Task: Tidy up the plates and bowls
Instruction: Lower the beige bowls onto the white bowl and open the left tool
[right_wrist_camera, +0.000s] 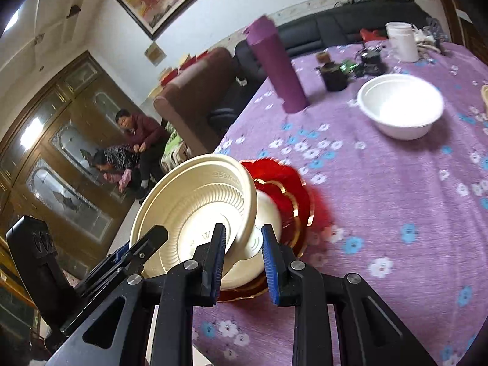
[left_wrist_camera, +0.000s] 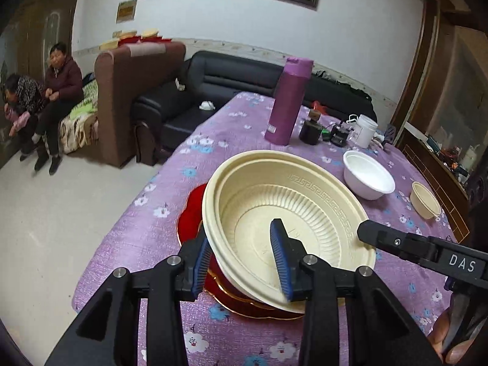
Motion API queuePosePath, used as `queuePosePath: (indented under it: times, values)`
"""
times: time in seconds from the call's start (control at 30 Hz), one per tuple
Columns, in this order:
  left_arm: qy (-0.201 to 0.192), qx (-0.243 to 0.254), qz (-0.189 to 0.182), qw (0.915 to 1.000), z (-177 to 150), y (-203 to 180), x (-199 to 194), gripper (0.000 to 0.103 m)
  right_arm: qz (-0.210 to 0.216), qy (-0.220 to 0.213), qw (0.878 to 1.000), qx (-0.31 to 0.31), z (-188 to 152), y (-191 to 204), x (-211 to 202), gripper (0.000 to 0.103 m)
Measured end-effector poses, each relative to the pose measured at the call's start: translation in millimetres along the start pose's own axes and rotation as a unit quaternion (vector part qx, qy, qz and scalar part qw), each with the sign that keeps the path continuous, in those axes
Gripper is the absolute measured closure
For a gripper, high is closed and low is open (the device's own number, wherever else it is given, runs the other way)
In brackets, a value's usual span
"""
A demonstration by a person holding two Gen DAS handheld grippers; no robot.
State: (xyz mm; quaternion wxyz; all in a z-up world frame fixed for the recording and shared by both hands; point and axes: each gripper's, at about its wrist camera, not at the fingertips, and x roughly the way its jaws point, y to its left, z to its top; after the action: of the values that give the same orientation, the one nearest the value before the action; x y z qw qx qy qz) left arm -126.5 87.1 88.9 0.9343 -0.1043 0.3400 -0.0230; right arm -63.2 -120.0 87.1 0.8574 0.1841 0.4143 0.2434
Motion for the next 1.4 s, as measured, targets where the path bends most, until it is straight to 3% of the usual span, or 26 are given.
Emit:
queuePosePath:
  times: [0.43,0.87,1.03,1.23,1.4]
  values:
    - [0.028,-0.008,-0.012,0.9995,-10,4,22,0.067,-0.019,0.018,0.999,0.017,-5,-14,21,0.077]
    - [0.027,-0.01,-0.013,0.9995,-12,3,29,0.067,-0.031,-0.001,0.999,0.018,-2,-23,25,0.077]
    - [0.016,-0.018,-0.008,0.9997,-10,7,24,0.052,-0.016,0.004,1.0,0.02,-3,-21,24,0.075]
    - [-0.007,-0.014,-0.008,0.9999,-7,2,4,0.051,0.005,-0.017,0.999,0.032,-5,-28,3,0.075]
    - [-0.034,0.022,-0.023,0.9989,-8,-31,-21,0.049,0.014,-0.05,0.997,0.055,-6,-48,-33,0.07]
